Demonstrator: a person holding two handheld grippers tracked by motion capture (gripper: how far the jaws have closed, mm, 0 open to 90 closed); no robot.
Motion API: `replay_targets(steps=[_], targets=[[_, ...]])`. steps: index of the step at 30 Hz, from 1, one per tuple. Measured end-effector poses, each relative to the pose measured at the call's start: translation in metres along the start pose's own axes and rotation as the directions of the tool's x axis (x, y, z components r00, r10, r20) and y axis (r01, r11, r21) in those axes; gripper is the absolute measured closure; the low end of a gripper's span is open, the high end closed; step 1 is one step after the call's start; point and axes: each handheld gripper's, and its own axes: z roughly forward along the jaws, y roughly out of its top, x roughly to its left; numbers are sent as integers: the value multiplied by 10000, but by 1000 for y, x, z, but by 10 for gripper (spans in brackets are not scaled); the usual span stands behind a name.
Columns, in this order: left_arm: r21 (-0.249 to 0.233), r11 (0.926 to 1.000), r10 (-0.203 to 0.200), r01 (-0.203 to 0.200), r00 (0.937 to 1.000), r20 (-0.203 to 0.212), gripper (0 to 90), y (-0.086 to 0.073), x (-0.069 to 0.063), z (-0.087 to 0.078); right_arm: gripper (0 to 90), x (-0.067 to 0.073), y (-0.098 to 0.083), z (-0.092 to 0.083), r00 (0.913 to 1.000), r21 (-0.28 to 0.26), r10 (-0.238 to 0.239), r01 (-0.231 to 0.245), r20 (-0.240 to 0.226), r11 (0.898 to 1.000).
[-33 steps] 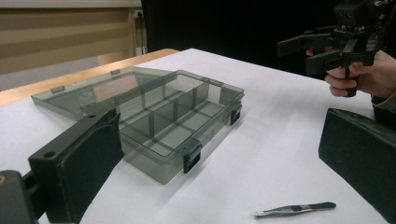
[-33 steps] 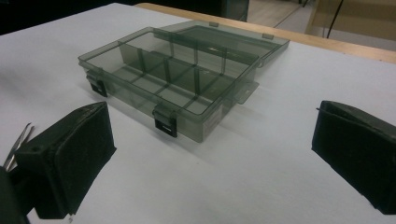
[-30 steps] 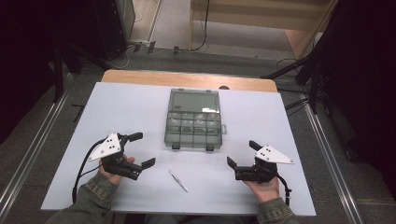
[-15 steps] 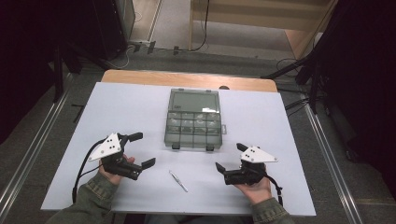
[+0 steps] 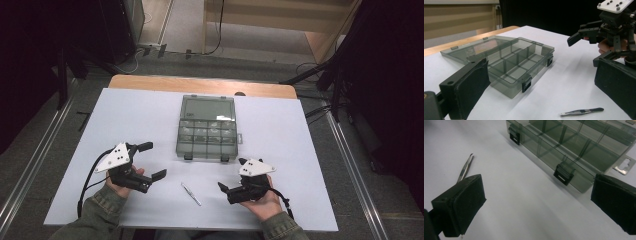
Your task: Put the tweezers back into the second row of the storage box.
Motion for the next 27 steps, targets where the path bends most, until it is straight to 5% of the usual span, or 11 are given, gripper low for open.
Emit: replay_targets(steps=[13,27], targets=[[-21,10000,-3,3,10000,43,0,0,0,0,30,19,22,15,9955,395,-304,340,-892,9986],[-18,10000,-11,11,10000,54,0,0,0,-1,71,35,38,36,9831,1934,-132,490,-1823,9799]])
